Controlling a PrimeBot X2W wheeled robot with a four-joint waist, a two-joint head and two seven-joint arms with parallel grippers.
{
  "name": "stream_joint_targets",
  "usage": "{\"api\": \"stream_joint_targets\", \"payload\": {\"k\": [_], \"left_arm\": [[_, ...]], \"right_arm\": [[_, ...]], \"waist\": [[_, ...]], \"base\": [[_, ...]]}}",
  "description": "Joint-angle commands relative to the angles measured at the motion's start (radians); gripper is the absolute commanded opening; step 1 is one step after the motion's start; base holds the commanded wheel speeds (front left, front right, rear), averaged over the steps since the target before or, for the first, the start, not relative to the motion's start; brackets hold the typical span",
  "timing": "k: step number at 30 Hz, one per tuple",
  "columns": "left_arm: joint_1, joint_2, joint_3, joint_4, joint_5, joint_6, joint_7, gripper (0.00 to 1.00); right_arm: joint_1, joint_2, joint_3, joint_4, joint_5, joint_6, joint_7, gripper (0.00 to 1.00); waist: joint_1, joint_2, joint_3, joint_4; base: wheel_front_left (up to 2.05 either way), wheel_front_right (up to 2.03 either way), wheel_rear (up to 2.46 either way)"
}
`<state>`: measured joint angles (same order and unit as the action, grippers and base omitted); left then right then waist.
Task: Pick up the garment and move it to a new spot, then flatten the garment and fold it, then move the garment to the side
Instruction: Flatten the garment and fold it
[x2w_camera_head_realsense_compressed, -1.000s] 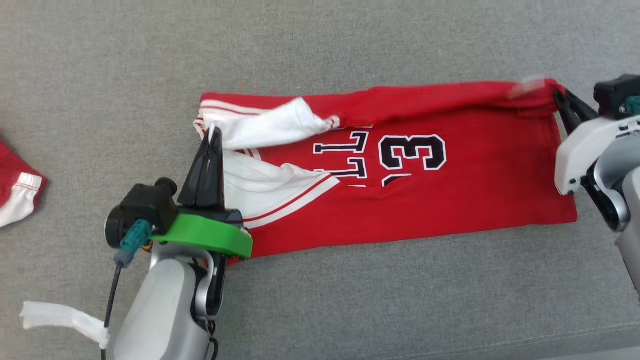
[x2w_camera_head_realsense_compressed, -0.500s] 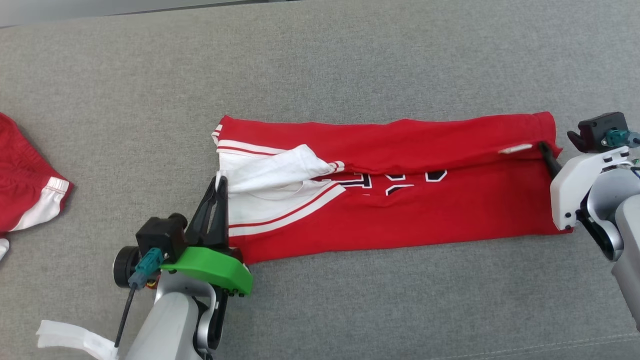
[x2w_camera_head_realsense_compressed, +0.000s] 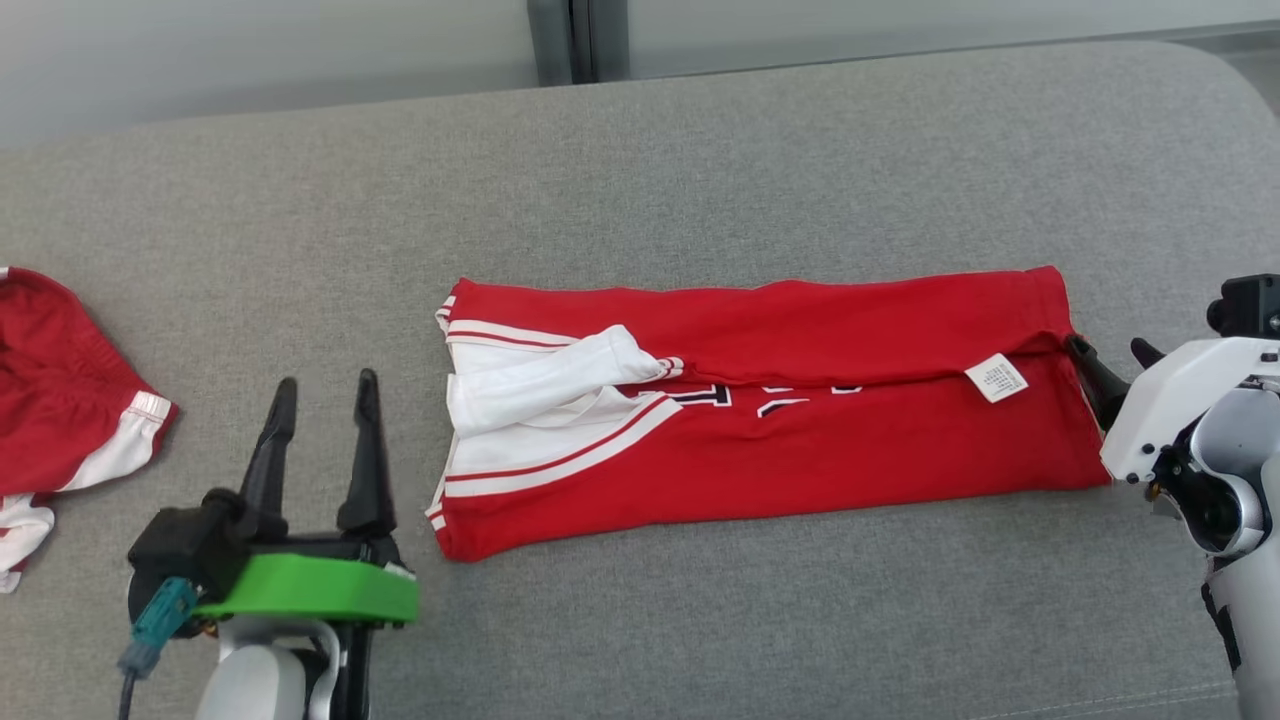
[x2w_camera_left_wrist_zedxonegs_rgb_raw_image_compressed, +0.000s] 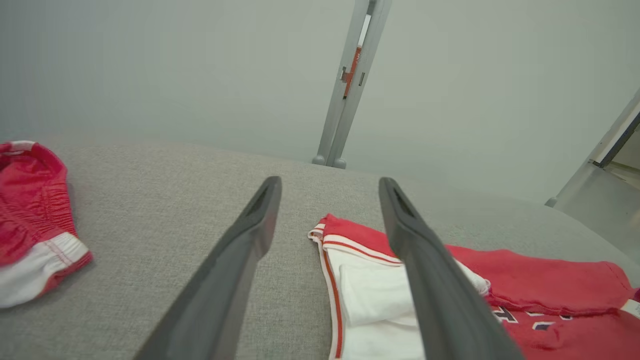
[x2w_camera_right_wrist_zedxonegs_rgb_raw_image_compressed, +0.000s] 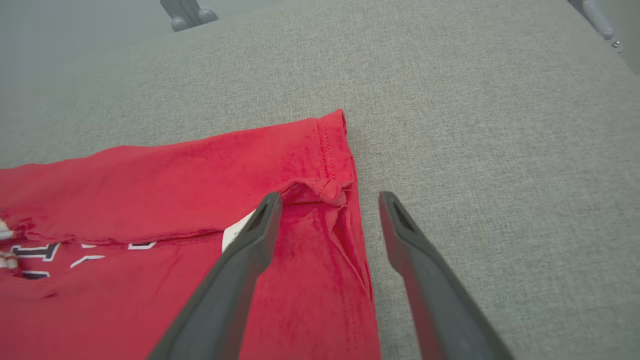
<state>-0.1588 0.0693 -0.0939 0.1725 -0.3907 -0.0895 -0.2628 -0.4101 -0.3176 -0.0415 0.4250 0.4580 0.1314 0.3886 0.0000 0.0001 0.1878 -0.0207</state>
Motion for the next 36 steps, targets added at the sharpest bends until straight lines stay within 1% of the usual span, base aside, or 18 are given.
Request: {"api": "stream_joint_targets", "payload": {"k": [1, 4, 6, 13, 18, 22, 29, 31, 34, 36], "left_arm": [[0.028, -0.004, 0.025, -0.022, 0.024, -0.011, -0.002, 1.00], [0.048, -0.011, 0.061, -0.049, 0.057, -0.025, -0.001, 1.00], [0.058, -0.013, 0.081, -0.054, 0.065, -0.032, -0.001, 1.00], [0.034, -0.017, 0.101, -0.056, 0.071, -0.040, -0.001, 1.00], [0.027, -0.018, 0.092, -0.040, 0.046, -0.042, -0.001, 1.00], [0.023, -0.018, 0.082, -0.037, 0.043, -0.042, -0.001, 1.00], [0.019, -0.018, 0.078, -0.044, 0.048, -0.042, -0.001, 1.00], [0.014, -0.018, 0.077, -0.044, 0.051, -0.042, -0.001, 1.00], [0.010, -0.018, 0.075, -0.045, 0.055, -0.042, -0.001, 1.00], [0.006, -0.018, 0.074, -0.045, 0.056, -0.042, -0.001, 1.00]], "right_arm": [[0.007, 0.018, -0.031, 0.001, -0.007, -0.001, 0.015, 1.00], [-0.014, 0.059, -0.083, 0.021, -0.017, -0.001, 0.042, 1.00], [-0.036, 0.074, -0.111, 0.039, -0.045, -0.001, 0.057, 1.00], [-0.135, 0.132, -0.202, 0.136, -0.151, -0.001, 0.107, 1.00], [-0.190, 0.142, -0.263, 0.193, -0.245, -0.001, 0.120, 1.00], [-0.207, 0.145, -0.296, 0.234, -0.297, -0.001, 0.138, 1.00], [-0.220, 0.139, -0.302, 0.289, -0.355, -0.001, 0.147, 1.00], [-0.227, 0.152, -0.306, 0.312, -0.350, -0.001, 0.167, 1.00], [-0.218, 0.158, -0.288, 0.352, -0.372, -0.001, 0.224, 1.00], [-0.223, 0.168, -0.273, 0.359, -0.373, 0.000, 0.231, 1.00]], "waist": [[0.0000, -0.0001, -0.024, -0.010], [0.0000, -0.0001, -0.028, -0.012], [0.0000, -0.0001, -0.024, -0.014], [0.0000, -0.0001, 0.016, -0.005], [0.0000, -0.0001, 0.036, 0.019], [0.0000, -0.0001, 0.049, 0.041], [0.0000, -0.0001, 0.074, 0.063], [0.0000, -0.0001, 0.080, 0.067], [0.0000, -0.0001, 0.086, 0.073], [0.0000, -0.0001, 0.090, 0.076]], "base": [[0.00, 0.00, 0.00], [0.00, 0.00, 0.00], [0.00, 0.00, 0.00], [0.00, 0.00, 0.00], [0.00, 0.00, 0.00], [0.00, 0.00, 0.00], [0.00, 0.00, 0.00], [0.00, 0.00, 0.00], [0.00, 0.00, 0.00], [0.00, 0.00, 0.00]]}}
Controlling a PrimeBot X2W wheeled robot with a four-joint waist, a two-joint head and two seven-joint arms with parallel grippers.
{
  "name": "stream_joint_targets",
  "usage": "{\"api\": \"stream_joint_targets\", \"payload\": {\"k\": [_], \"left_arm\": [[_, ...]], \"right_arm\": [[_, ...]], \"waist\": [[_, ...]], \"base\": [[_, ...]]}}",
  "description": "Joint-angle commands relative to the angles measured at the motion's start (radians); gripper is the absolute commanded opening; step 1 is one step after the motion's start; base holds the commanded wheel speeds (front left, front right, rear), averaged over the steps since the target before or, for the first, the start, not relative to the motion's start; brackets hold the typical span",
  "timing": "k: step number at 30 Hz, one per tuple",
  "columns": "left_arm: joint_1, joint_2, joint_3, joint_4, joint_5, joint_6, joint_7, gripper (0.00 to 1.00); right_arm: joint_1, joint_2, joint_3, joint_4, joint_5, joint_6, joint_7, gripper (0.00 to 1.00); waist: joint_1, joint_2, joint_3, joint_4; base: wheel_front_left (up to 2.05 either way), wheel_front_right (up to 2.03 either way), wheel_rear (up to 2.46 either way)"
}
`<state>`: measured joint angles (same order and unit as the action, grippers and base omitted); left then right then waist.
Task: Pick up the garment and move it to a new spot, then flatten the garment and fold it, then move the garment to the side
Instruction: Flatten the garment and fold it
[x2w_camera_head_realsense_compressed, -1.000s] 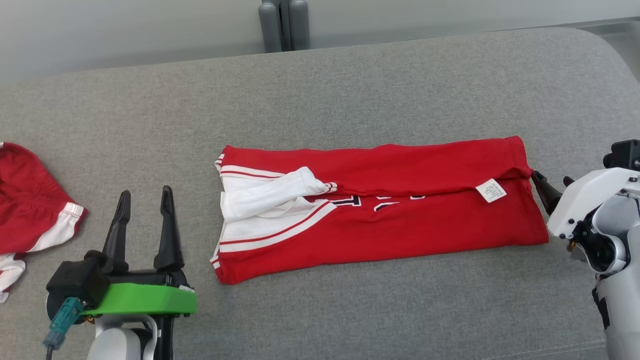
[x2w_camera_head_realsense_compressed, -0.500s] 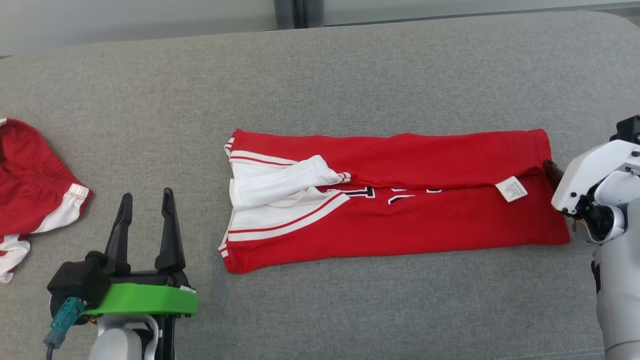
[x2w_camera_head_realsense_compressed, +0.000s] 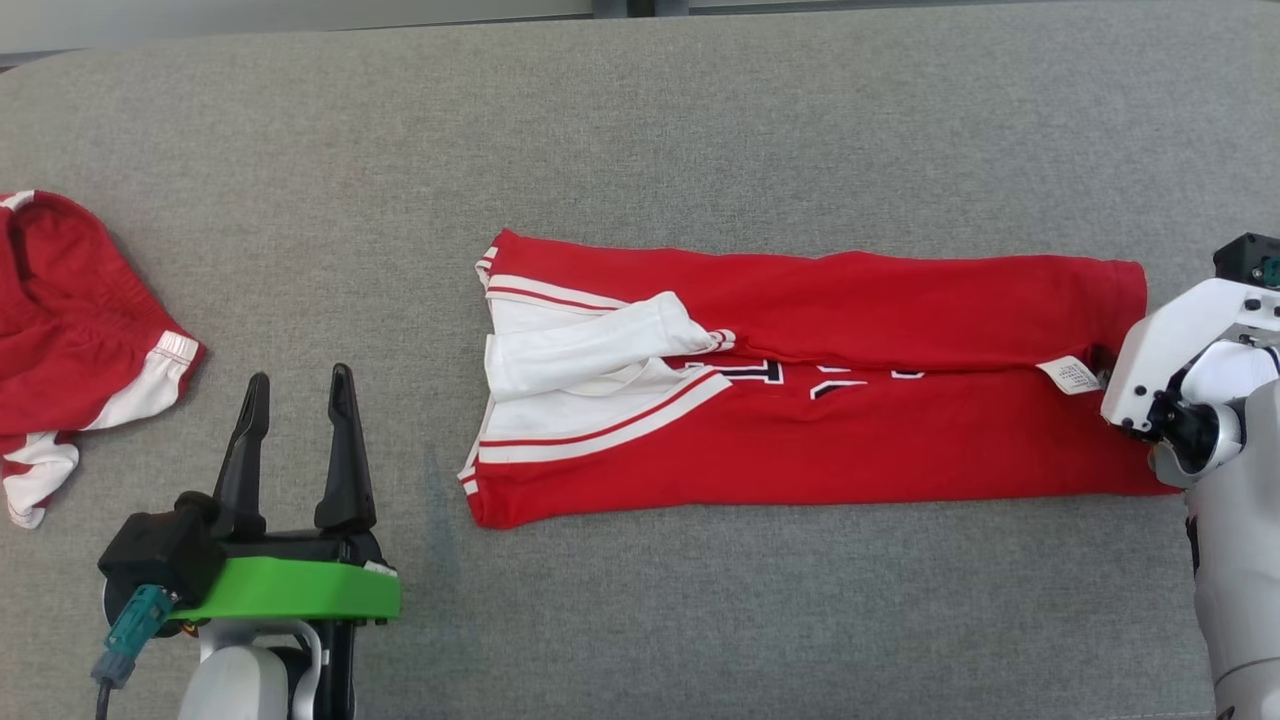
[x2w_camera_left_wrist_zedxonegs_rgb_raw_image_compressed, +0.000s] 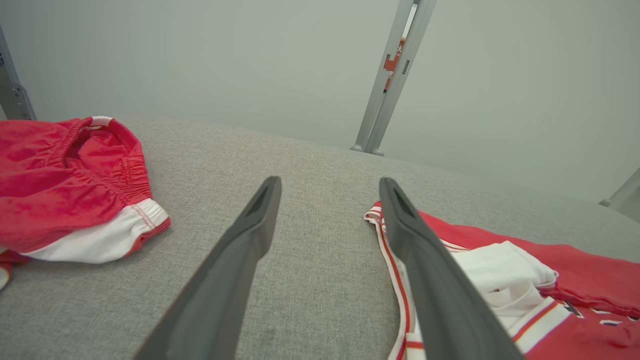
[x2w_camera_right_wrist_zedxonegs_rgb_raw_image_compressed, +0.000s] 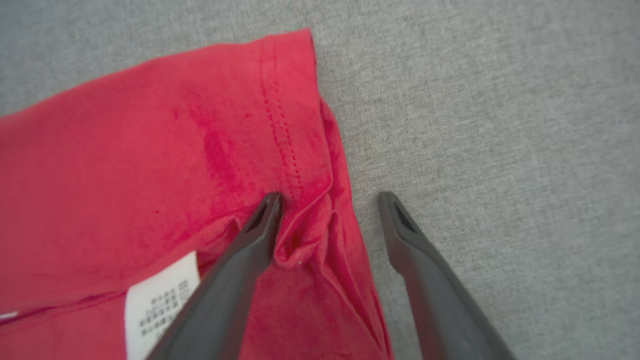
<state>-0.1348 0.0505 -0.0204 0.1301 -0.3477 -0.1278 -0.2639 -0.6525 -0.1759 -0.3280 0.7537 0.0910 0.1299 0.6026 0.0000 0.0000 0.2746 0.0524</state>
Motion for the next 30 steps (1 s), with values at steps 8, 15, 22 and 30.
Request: {"api": "stream_joint_targets", "payload": {"k": [8, 15, 22, 30], "left_arm": [[-0.019, 0.001, 0.001, -0.006, 0.006, -0.004, 0.000, 1.00], [-0.025, 0.001, -0.002, -0.002, 0.002, -0.004, 0.000, 1.00], [-0.022, 0.001, -0.005, 0.002, -0.003, -0.004, 0.000, 1.00], [0.008, 0.001, -0.001, 0.001, 0.000, -0.004, 0.000, 1.00]], "right_arm": [[0.053, 0.108, 0.129, 0.046, 0.118, 0.007, 0.094, 1.00], [0.075, 0.067, 0.216, -0.010, 0.181, 0.007, 0.100, 0.00], [0.072, -0.022, 0.188, -0.043, 0.147, -0.001, 0.047, 0.00], [0.064, -0.150, 0.101, -0.108, 0.046, 0.000, 0.015, 0.00]], "waist": [[0.0000, 0.0000, 0.008, 0.007], [0.0000, 0.0000, 0.010, 0.002], [0.0000, 0.0000, 0.005, -0.002], [0.0000, 0.0000, -0.027, -0.015]], "base": [[0.00, 0.00, 0.00], [0.00, 0.00, 0.00], [0.00, 0.00, 0.00], [0.00, 0.00, 0.00]]}}
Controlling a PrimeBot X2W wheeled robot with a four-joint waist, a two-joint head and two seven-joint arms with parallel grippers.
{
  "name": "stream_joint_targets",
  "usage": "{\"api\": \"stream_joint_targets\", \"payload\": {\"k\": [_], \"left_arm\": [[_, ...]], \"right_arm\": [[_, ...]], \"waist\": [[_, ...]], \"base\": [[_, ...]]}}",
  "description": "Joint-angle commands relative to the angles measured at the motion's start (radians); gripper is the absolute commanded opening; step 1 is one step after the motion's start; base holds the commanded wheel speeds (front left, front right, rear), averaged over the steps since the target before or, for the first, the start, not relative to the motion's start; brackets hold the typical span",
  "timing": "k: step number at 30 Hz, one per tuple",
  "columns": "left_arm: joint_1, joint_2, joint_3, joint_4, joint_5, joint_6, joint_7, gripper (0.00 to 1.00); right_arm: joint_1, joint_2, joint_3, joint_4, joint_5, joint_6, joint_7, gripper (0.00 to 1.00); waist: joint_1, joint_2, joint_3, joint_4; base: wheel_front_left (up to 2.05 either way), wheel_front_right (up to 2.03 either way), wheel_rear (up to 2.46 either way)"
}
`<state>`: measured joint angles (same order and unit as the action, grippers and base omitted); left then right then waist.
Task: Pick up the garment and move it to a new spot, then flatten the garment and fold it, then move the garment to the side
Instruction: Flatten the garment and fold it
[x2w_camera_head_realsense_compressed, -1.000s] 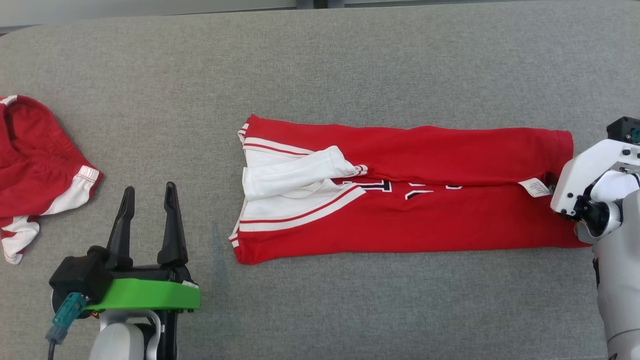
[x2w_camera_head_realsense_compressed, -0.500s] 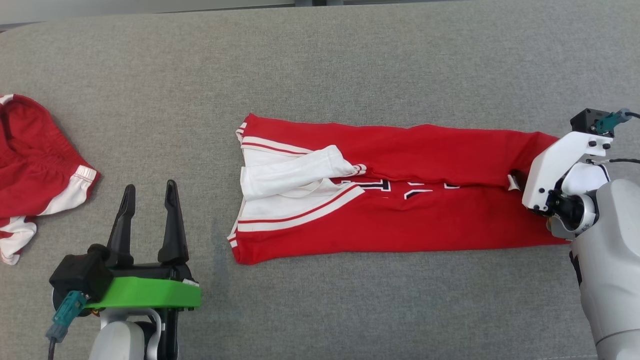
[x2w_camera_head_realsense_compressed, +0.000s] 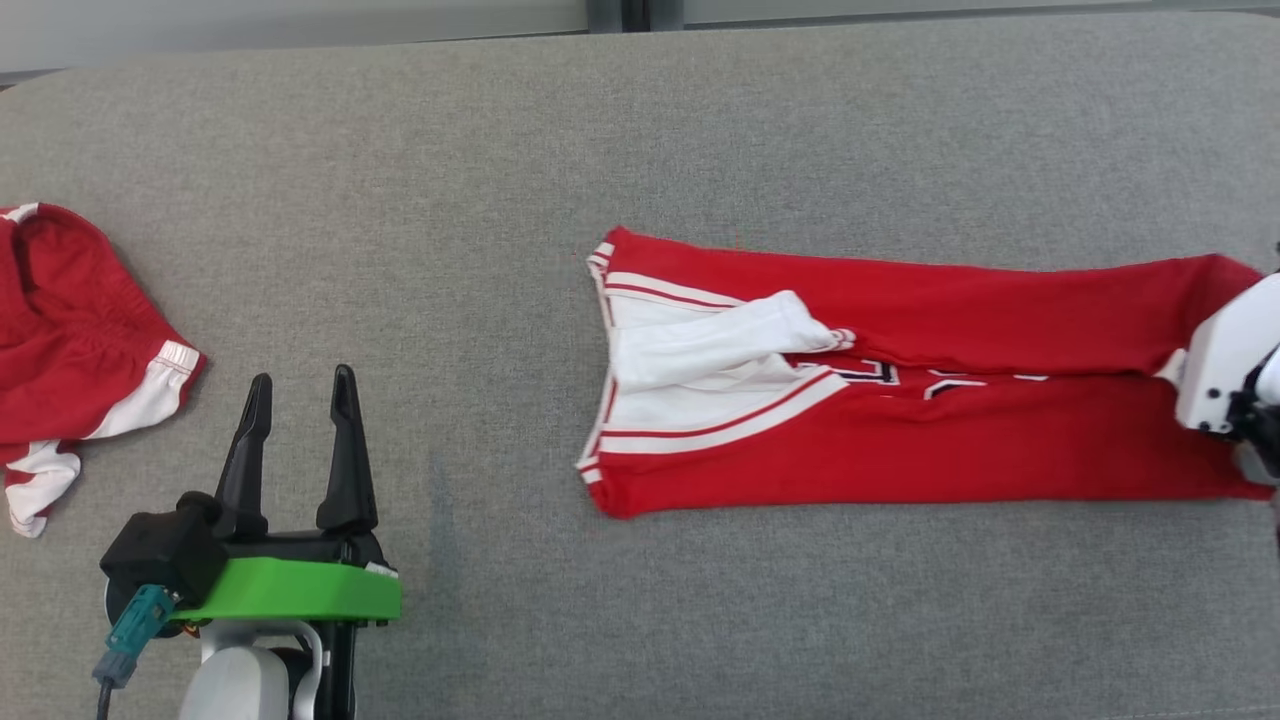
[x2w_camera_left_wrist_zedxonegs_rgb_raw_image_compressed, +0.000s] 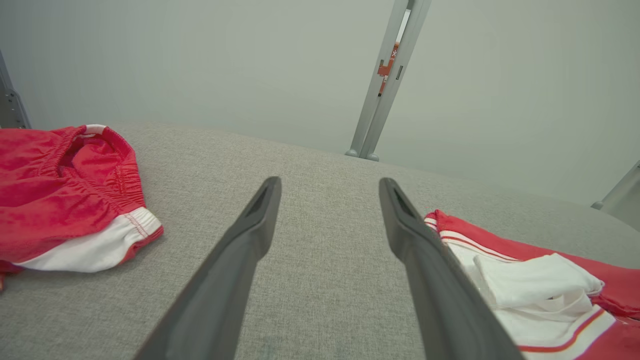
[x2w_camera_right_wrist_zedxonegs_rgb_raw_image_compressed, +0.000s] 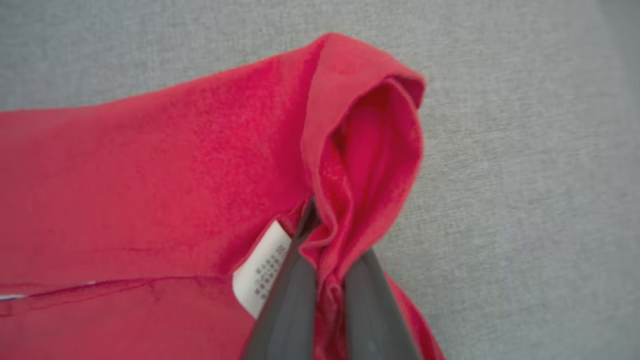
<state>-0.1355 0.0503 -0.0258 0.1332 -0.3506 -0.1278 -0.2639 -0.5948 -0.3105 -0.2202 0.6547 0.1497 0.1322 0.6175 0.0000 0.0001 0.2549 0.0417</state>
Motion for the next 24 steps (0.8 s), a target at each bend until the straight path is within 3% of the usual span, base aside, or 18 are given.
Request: {"api": "stream_joint_targets", "payload": {"k": [1, 5, 9, 18, 24], "left_arm": [[0.012, 0.001, 0.004, -0.001, 0.003, -0.004, 0.000, 1.00], [0.032, 0.001, 0.004, 0.005, 0.006, -0.004, 0.000, 1.00], [0.051, 0.001, 0.001, 0.014, 0.016, -0.004, 0.000, 1.00], [0.078, 0.001, 0.007, 0.030, 0.038, -0.004, 0.000, 1.00], [-0.007, 0.025, -0.038, 0.083, 0.054, -0.004, 0.000, 1.00]], "right_arm": [[0.010, -0.032, -0.023, -0.018, -0.030, -0.003, 0.002, 0.00], [0.024, -0.082, -0.075, -0.069, -0.100, -0.002, 0.020, 0.00], [0.039, -0.076, -0.081, -0.139, -0.118, -0.002, 0.050, 0.00], [0.079, 0.092, 0.118, -0.353, 0.073, -0.002, 0.191, 0.00], [0.044, 0.192, 0.248, -0.339, 0.130, -0.002, 0.200, 0.00]], "waist": [[0.0000, -0.0001, -0.014, -0.005], [0.0000, -0.0001, -0.049, -0.009], [0.0000, -0.0001, -0.094, -0.013], [0.0000, -0.0001, -0.163, -0.028], [0.0000, -0.0001, -0.151, -0.006]], "base": [[0.00, 0.00, 0.00], [0.00, 0.00, 0.00], [0.00, 0.00, 0.00], [0.00, 0.00, 0.00], [0.00, 0.00, 0.00]]}}
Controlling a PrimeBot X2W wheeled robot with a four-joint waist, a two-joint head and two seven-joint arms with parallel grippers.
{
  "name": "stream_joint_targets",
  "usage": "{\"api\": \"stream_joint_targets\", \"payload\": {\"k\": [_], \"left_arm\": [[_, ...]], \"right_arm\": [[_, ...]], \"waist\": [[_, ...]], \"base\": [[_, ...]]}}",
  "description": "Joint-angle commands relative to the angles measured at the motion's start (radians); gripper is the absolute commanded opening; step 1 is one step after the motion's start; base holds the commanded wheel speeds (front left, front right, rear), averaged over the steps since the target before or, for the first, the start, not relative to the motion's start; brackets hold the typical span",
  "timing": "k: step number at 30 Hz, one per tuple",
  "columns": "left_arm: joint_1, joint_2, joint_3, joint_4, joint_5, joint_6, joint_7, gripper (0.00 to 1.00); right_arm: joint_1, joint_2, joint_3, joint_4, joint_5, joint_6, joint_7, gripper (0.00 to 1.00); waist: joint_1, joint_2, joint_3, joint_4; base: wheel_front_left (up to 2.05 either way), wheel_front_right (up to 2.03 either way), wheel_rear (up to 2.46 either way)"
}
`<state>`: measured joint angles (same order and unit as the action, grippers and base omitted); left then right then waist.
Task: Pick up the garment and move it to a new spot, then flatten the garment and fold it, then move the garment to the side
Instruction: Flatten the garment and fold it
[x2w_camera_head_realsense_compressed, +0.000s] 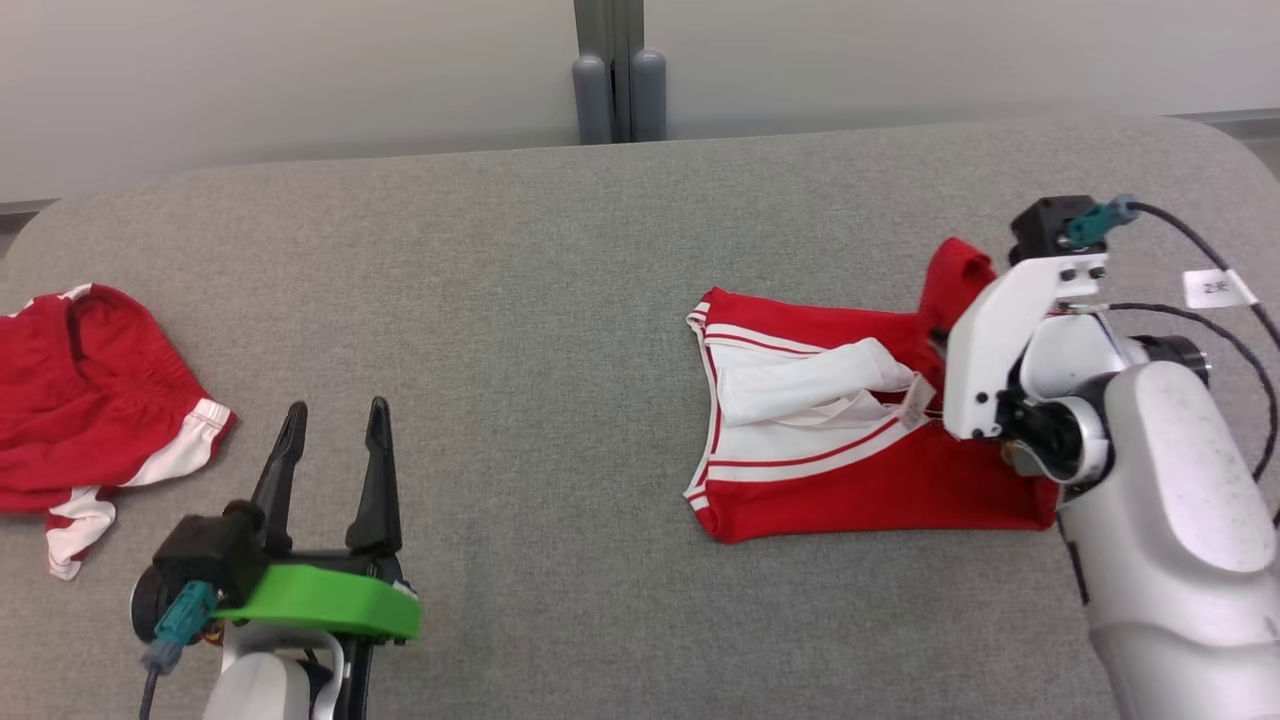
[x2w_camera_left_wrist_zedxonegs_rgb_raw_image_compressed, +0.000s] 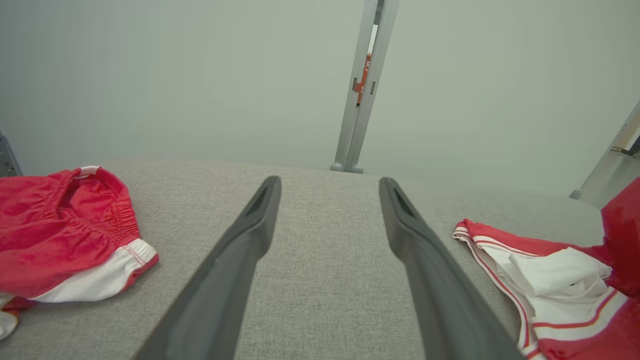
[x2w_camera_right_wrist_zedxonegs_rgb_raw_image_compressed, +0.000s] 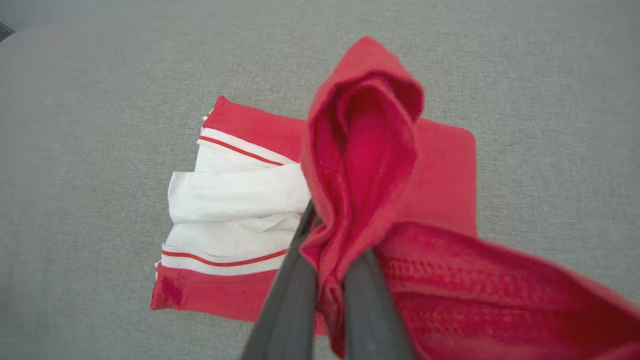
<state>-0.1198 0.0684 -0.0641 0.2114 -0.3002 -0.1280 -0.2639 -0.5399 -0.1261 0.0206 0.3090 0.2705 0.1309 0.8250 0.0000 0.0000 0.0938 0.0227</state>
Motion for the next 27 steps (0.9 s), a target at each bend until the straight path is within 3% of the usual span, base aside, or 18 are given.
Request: {"api": "stream_joint_targets", "payload": {"k": [1, 8, 17, 27], "left_arm": [[-0.034, 0.009, -0.006, 0.013, 0.002, -0.004, 0.000, 1.00], [-0.106, 0.011, -0.062, 0.060, -0.003, -0.004, 0.000, 1.00], [-0.123, 0.001, -0.118, 0.080, -0.025, -0.003, 0.000, 1.00], [-0.128, -0.006, -0.127, 0.083, -0.037, -0.003, 0.000, 1.00]], "right_arm": [[-0.019, 0.018, 0.025, 0.019, 0.011, 0.000, -0.011, 0.00], [-0.098, 0.065, 0.153, 0.153, 0.029, 0.000, -0.060, 0.00], [-0.168, 0.075, 0.265, 0.335, 0.112, 0.000, -0.132, 0.00], [-0.247, 0.075, 0.297, 0.476, 0.134, 0.000, -0.303, 0.00]], "waist": [[0.0000, 0.0000, 0.014, 0.019], [0.0000, 0.0000, 0.041, 0.060], [0.0000, 0.0000, 0.073, 0.107], [0.0000, 0.0000, 0.085, 0.138]], "base": [[0.00, 0.00, 0.00], [0.00, 0.00, 0.00], [0.00, 0.00, 0.00], [0.00, 0.00, 0.00]]}}
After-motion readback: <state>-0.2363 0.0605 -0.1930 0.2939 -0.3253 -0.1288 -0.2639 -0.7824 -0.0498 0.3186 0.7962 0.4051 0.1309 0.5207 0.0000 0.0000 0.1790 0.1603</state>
